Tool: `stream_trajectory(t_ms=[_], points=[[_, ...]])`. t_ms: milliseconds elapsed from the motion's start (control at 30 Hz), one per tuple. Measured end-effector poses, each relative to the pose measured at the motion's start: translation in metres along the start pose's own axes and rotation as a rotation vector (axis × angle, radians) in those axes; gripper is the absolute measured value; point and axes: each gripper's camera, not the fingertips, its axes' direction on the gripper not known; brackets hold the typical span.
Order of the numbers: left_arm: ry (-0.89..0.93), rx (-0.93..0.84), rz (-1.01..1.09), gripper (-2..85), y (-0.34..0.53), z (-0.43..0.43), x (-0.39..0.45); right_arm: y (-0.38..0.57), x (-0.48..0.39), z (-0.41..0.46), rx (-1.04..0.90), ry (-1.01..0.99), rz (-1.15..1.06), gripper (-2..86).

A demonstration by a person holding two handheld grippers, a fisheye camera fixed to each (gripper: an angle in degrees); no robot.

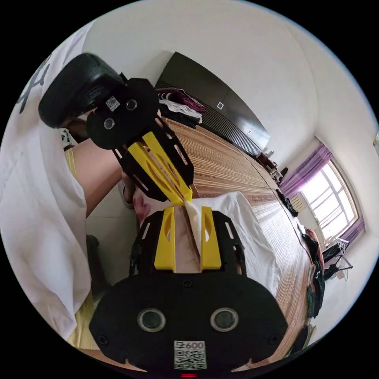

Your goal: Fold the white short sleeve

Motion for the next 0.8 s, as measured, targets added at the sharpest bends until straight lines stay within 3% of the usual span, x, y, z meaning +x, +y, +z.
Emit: stream_trajectory(t_ms=[233, 367, 533, 667, 800], points=[[0.081, 0.087, -0.111, 5.5, 0.023, -0.007, 0.002, 0.015, -0.014, 0.023, -0.034, 0.034, -0.040, -0.2], [0.021, 0.105, -0.034, 12.3, 0.050, -0.001, 0.011, 0.034, -0.019, 0.010, 0.006, 0.057, -0.027, -0.8], [0.095, 0.210, 0.050, 15.0, 0.049, 0.015, -0.002, 0.045, -0.027, -0.006, 0.002, 0.051, -0.069, -0.9], [0.063, 0.379, 0.240, 13.4, 0.034, 0.025, 0.011, 0.059, -0.028, -0.026, 0.037, 0.038, -0.076, -0.9], [0.032, 0.325, 0.335, 5.2, 0.021, 0.051, 0.021, 0.072, -0.025, -0.043, 0.066, 0.032, -0.043, -0.9]])
